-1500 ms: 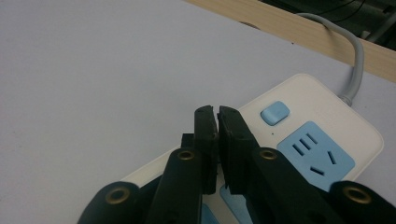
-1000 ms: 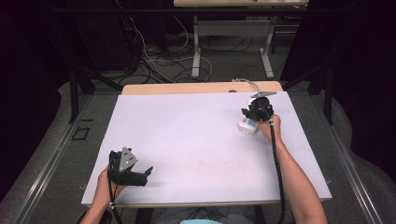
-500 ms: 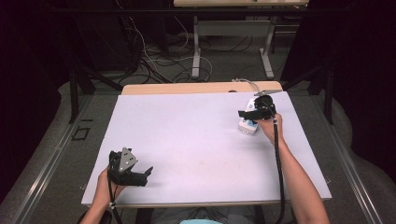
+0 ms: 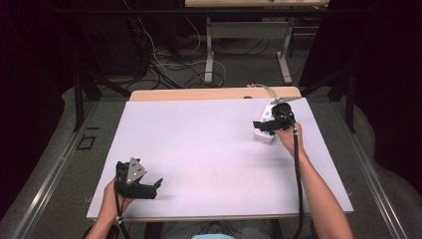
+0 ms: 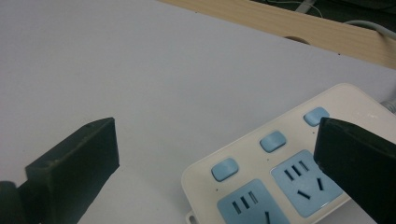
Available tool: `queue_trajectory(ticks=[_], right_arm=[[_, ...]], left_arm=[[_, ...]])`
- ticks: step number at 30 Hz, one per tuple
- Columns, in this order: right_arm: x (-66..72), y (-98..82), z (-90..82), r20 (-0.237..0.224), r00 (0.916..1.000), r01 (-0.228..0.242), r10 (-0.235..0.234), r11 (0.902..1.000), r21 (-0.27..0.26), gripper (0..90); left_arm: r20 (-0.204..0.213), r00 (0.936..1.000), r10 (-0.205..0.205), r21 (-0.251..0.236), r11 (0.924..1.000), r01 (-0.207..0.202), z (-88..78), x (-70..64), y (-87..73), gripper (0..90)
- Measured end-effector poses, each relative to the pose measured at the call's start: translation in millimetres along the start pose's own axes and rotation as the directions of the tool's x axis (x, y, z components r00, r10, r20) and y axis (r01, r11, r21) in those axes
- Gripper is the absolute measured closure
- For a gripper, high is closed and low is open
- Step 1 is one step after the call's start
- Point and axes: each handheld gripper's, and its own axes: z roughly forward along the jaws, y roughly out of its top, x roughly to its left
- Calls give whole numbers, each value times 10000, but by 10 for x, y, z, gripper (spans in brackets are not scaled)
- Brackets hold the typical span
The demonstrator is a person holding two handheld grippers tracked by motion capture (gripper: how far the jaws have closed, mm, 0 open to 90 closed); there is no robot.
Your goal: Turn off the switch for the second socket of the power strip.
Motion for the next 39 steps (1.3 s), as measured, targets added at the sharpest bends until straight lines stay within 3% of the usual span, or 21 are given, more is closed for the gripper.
queue_trajectory(ticks=[10, 20, 39], right_arm=[[116, -56, -199, -113, 9997, 205, -206, 9997, -121, 0], [329, -142, -469, -429, 9984, 361, -365, 9993, -105, 0], [814, -461, -827, -738, 9842, 1601, -1610, 9869, -176, 0]], left_arm=[[66, 10000, -17, 71, 10000, 16, -8, -4, 2, 0], [57, 10000, 23, 37, 10000, -24, -14, -1, 2, 0], [34, 10000, 5, 43, 10000, -5, -16, -6, 3, 0]])
